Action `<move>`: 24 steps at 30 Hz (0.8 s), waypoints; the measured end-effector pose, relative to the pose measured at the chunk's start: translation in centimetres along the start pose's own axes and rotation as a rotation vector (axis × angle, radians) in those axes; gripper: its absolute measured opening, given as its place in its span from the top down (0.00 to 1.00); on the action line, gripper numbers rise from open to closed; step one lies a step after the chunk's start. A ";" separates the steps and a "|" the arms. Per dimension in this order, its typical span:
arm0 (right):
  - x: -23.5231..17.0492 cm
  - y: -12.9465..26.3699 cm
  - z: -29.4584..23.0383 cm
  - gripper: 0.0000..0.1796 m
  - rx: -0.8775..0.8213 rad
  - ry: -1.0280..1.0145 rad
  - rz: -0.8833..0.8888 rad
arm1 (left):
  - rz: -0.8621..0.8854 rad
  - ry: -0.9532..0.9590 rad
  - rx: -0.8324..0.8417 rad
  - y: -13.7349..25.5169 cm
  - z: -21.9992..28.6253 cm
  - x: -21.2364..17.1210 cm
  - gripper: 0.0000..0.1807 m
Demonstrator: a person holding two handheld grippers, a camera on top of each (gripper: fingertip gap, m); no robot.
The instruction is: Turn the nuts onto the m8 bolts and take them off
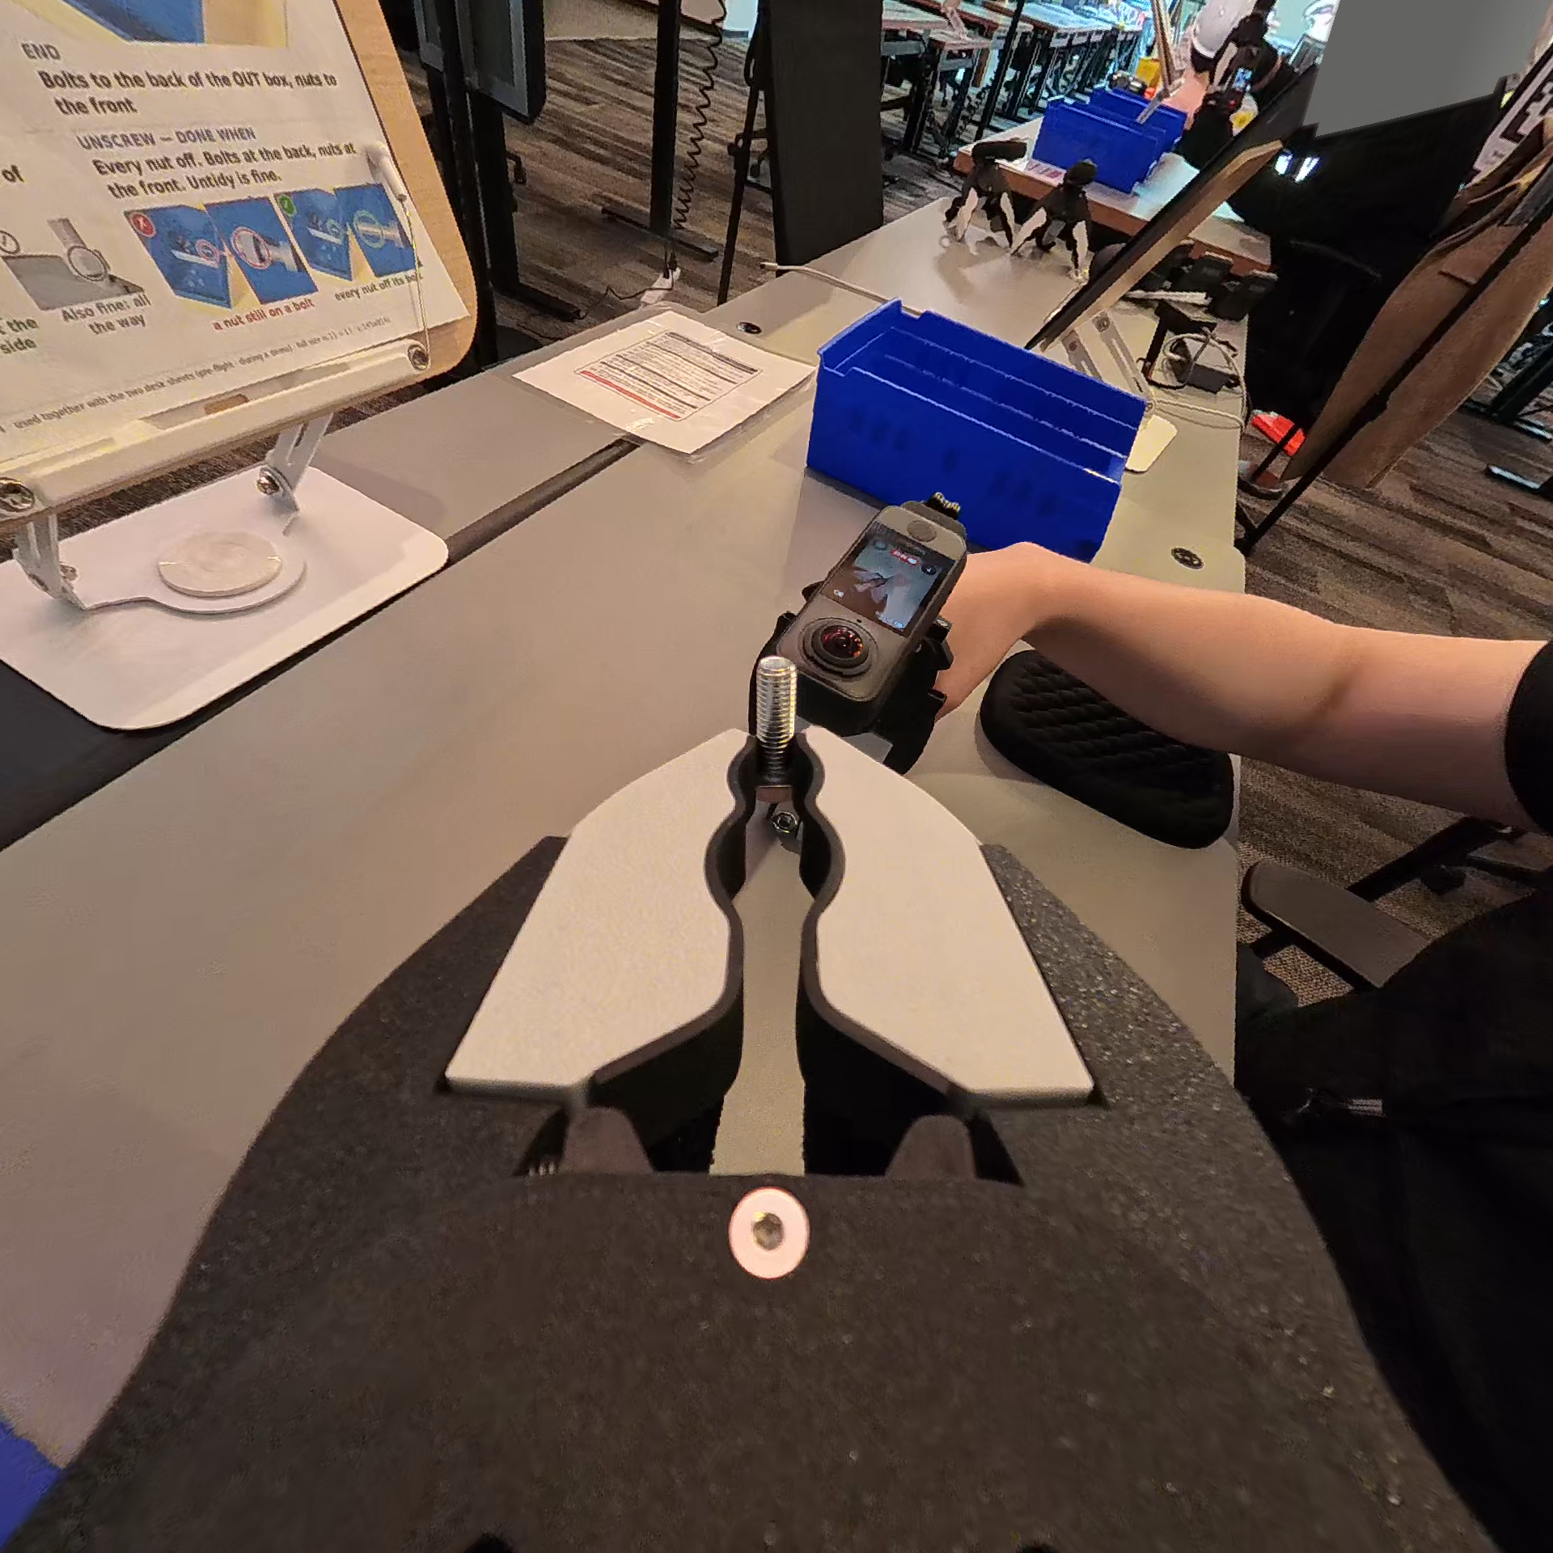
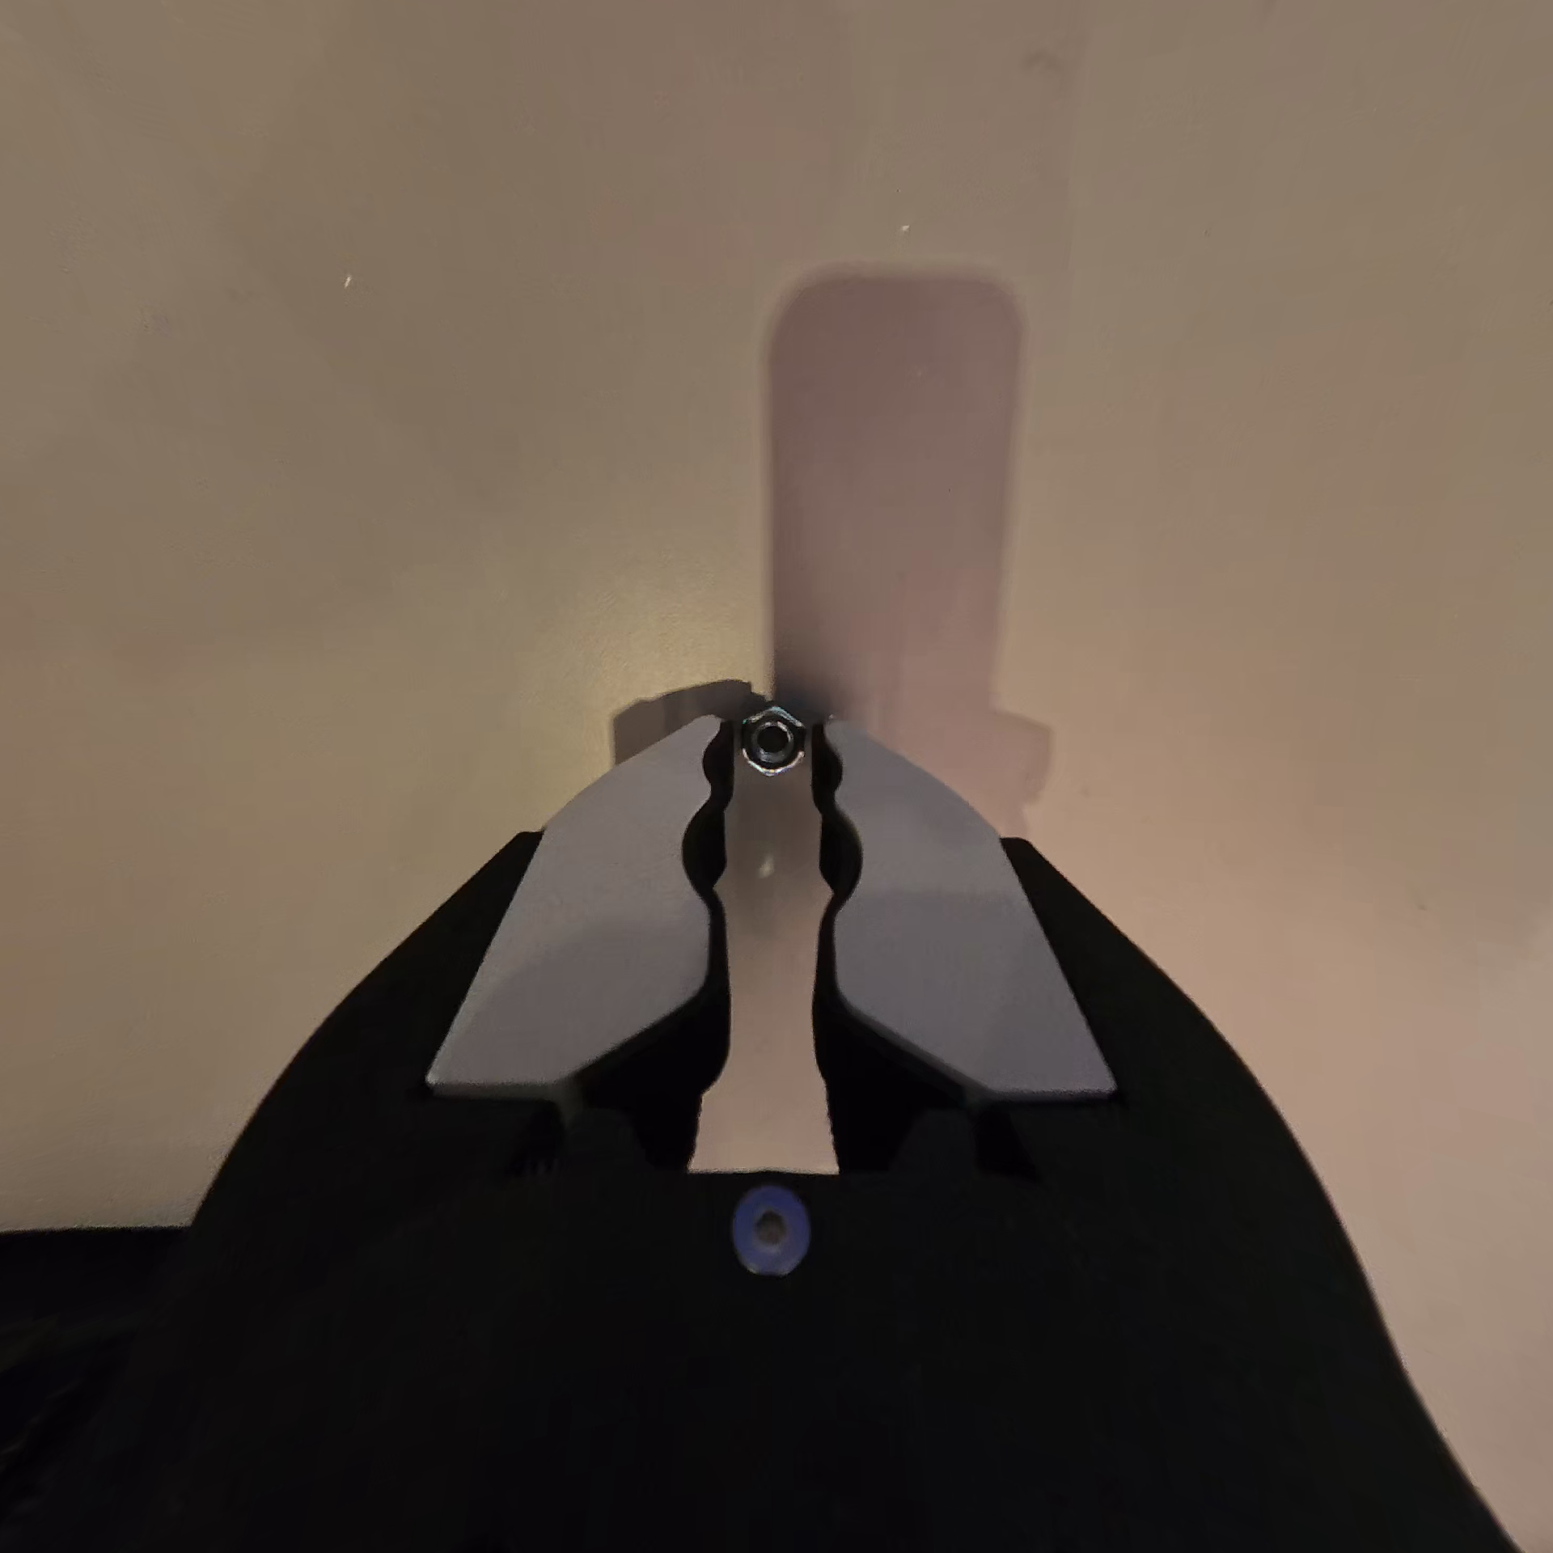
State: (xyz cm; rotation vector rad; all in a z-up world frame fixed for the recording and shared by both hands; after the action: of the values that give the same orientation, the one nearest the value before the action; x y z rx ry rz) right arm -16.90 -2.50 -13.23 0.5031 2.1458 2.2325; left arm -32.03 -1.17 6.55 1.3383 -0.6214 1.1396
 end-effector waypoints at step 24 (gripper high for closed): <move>-1.2 17.4 2.2 0.92 -0.049 0.028 0.617 | -0.236 -0.236 -0.242 -15.0 -0.5 -0.7 0.96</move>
State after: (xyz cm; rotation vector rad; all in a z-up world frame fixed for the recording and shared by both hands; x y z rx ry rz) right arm -11.53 -1.74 3.44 1.2874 2.1513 2.5613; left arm -18.96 1.27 -0.54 1.3053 -0.7260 0.6982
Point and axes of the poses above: each gripper's, where its closed fingertips meet, y back along the fingers, x out of its top, z = x × y across the jaws, the point moved 3 cm from there along y, back along the fingers, and after that the axes turned 5 degrees about -z, right-handed, at the moved point
